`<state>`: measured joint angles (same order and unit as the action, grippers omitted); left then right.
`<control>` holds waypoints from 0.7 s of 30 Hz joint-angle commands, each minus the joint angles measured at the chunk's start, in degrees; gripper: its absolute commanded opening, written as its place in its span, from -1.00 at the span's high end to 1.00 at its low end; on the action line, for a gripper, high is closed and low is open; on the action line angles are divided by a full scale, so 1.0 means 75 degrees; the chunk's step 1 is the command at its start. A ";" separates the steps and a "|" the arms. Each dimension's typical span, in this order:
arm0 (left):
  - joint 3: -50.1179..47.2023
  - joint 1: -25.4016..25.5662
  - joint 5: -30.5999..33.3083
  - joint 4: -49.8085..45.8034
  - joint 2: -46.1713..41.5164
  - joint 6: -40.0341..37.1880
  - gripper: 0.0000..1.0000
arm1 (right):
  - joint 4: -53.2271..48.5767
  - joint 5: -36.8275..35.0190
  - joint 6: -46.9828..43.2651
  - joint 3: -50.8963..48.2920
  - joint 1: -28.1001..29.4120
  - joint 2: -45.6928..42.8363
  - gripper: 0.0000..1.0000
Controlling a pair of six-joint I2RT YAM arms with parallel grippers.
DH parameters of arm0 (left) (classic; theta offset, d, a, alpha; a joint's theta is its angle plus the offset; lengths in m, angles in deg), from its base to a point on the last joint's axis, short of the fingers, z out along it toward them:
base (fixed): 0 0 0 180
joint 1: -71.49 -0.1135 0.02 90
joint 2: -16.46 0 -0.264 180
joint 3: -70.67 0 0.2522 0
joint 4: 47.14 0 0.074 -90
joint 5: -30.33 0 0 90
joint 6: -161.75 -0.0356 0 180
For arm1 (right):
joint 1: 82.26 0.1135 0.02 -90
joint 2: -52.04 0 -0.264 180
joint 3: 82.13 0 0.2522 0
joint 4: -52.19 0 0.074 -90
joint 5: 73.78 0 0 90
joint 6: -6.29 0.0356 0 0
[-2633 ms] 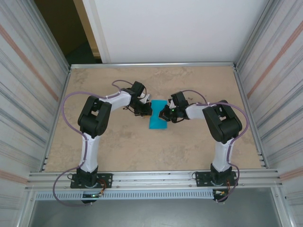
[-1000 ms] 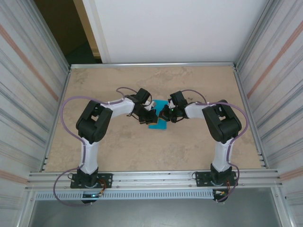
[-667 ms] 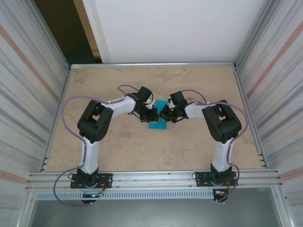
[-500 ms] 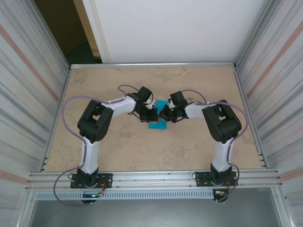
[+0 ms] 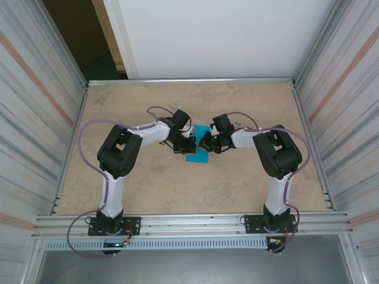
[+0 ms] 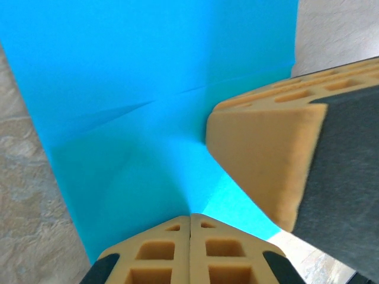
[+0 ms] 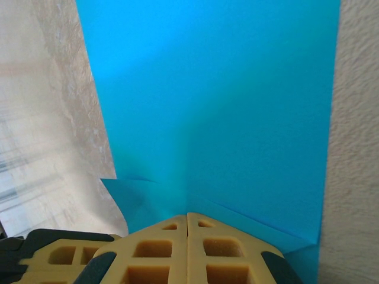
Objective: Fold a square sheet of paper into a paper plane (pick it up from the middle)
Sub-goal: Fold the triangle a second time at the center of the table.
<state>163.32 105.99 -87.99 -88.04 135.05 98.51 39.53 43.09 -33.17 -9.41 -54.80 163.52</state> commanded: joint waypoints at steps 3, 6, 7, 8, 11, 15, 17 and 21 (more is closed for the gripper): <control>-0.0435 -0.0131 -0.0079 -0.0173 -0.0049 -0.0244 0.97 | -0.1600 -0.0970 -0.0030 -0.0362 0.0065 0.0814 1.00; -0.0653 -0.0241 -0.0311 -0.0080 -0.0152 -0.0304 0.98 | -0.1657 -0.0984 -0.0057 -0.0371 0.0053 0.0800 1.00; -0.0705 -0.0261 -0.0414 -0.0068 -0.0175 -0.0335 0.98 | -0.1670 -0.0999 -0.0059 -0.0370 0.0042 0.0802 1.00; -0.0778 -0.0304 -0.0476 -0.0061 -0.0207 -0.0377 0.99 | -0.1692 -0.1002 -0.0065 -0.0362 0.0037 0.0798 1.00; -0.0902 -0.0358 -0.0562 -0.0162 -0.0312 -0.0561 0.99 | -0.1717 -0.1006 -0.0062 -0.0349 0.0030 0.0812 1.00; -0.0975 -0.0405 -0.0573 -0.0434 -0.0488 -0.0930 0.99 | -0.1726 -0.1011 -0.0064 -0.0338 0.0024 0.0820 1.00; -0.1032 -0.0405 -0.0515 -0.0605 -0.0605 -0.1095 0.99 | -0.1738 -0.1015 -0.0062 -0.0327 0.0025 0.0829 1.00; -0.1152 -0.0411 -0.0163 -0.0955 -0.0826 -0.1292 0.99 | -0.1739 -0.1016 -0.0066 -0.0338 0.0021 0.0847 1.00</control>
<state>156.48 103.31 -91.96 -87.45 131.33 91.95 38.72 43.20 -33.19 -8.89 -54.80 163.79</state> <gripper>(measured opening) 0.049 0.062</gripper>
